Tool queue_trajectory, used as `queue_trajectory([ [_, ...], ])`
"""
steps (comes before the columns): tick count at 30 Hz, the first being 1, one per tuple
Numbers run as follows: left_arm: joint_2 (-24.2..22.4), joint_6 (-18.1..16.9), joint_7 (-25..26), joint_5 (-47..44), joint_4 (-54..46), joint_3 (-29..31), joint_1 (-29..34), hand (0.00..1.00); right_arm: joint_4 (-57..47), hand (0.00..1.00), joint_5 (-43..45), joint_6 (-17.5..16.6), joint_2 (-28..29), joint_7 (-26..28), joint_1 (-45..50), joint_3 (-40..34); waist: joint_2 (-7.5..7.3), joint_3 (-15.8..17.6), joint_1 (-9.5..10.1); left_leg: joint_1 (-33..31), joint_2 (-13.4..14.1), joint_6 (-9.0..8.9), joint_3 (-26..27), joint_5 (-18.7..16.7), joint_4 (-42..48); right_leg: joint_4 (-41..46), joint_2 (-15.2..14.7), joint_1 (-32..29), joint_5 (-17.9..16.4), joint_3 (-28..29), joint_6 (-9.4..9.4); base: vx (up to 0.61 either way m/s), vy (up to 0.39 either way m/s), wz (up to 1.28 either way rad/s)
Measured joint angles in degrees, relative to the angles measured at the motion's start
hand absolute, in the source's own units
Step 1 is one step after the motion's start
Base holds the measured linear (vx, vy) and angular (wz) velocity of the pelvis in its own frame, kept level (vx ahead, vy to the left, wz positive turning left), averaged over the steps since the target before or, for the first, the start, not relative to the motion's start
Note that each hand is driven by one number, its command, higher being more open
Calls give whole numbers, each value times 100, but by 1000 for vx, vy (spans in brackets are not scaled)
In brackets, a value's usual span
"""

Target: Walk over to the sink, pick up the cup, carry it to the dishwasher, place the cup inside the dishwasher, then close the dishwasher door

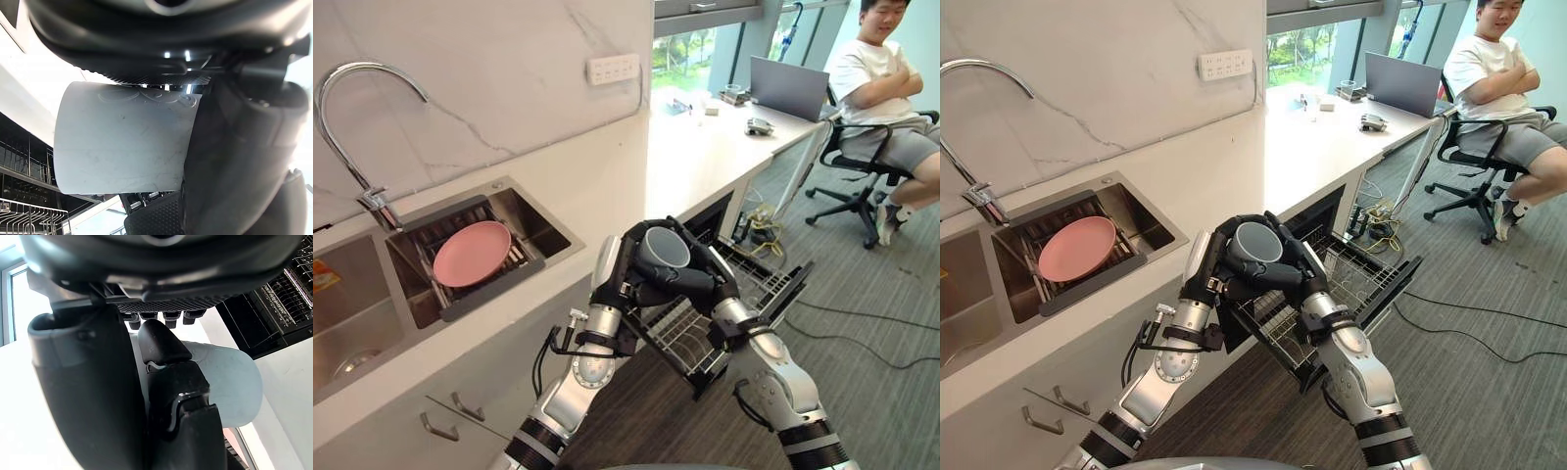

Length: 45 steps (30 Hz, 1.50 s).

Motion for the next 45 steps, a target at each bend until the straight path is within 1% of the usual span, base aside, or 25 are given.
queue_trajectory([
  [4,-8,37,43,-116,0,14,1,0,85,0,200,0,63,-196,-78,155,40,-38,2,-33,-3,5,-60,17,0,-7,0,19,-3,-62,-5,-16,-11,7],
  [15,-3,74,-28,-147,0,14,0,0,229,0,532,-18,-13,-195,-111,230,57,-53,12,-74,-8,8,-89,23,1,-22,1,24,-10,-96,-14,-6,-3,1],
  [18,-2,74,-28,-147,-5,14,0,0,246,0,532,-111,-19,-236,-104,286,58,-54,12,-77,-10,8,-92,24,1,-23,1,24,-10,-96,-13,0,0,0],
  [19,-3,74,-28,-147,-8,14,-2,100,248,0,532,-163,-19,-274,-94,298,58,-55,13,-79,-10,8,-93,24,1,-23,1,24,-11,-96,-13,0,0,0],
  [22,-3,61,-28,-150,-55,-6,-15,100,248,0,615,-279,2,-466,-69,361,59,-55,15,-82,-10,8,-96,24,1,-23,0,25,-26,-97,-36,0,0,0],
  [24,0,43,-27,-145,-177,-133,-19,100,248,0,771,-334,67,-664,-48,352,60,-55,24,-85,-12,8,-101,24,1,-23,-1,25,-34,-98,-48,0,0,0],
  [27,-1,33,-27,-145,-195,-216,-70,100,245,0,758,-554,140,-826,-28,342,73,-64,12,-84,-11,8,-100,24,1,-23,0,24,-33,-96,-47,0,0,0],
  [29,-4,30,-32,-145,-195,-301,-101,100,238,0,715,-747,222,-1057,-28,321,81,-70,9,-82,-11,8,-98,24,2,-23,0,24,-32,-93,-46,0,0,0],
  [31,-5,23,-30,-148,-195,-335,-102,100,238,0,579,-831,267,-1178,-28,268,82,-71,8,-82,-11,8,-97,24,2,-23,0,24,-32,-92,-46,0,0,0],
  [33,-3,-102,-55,-146,-195,-464,-102,100,239,0,502,-868,359,-1336,-29,106,82,-71,30,-85,-13,8,-101,24,2,-23,-2,24,-31,-95,-45,0,0,0],
  [37,-21,-331,-65,-98,-197,-783,-100,100,239,0,114,-1136,452,-1709,-35,-271,87,-74,19,-82,-15,8,-100,24,2,-24,-3,24,-10,-93,-9,0,0,0],
  [42,-34,-471,-77,-83,-198,-887,-95,100,240,0,27,-1328,436,-2123,-52,-656,123,-96,2,-72,-14,8,-102,24,2,-24,-2,25,-9,-83,-10,0,0,0],
  [45,-35,-502,-76,-83,-236,-882,-69,100,240,0,-176,-1439,436,-2423,-80,-858,154,-117,6,-71,-14,8,-102,24,1,-24,-2,25,-9,-83,-10,0,0,0],
])
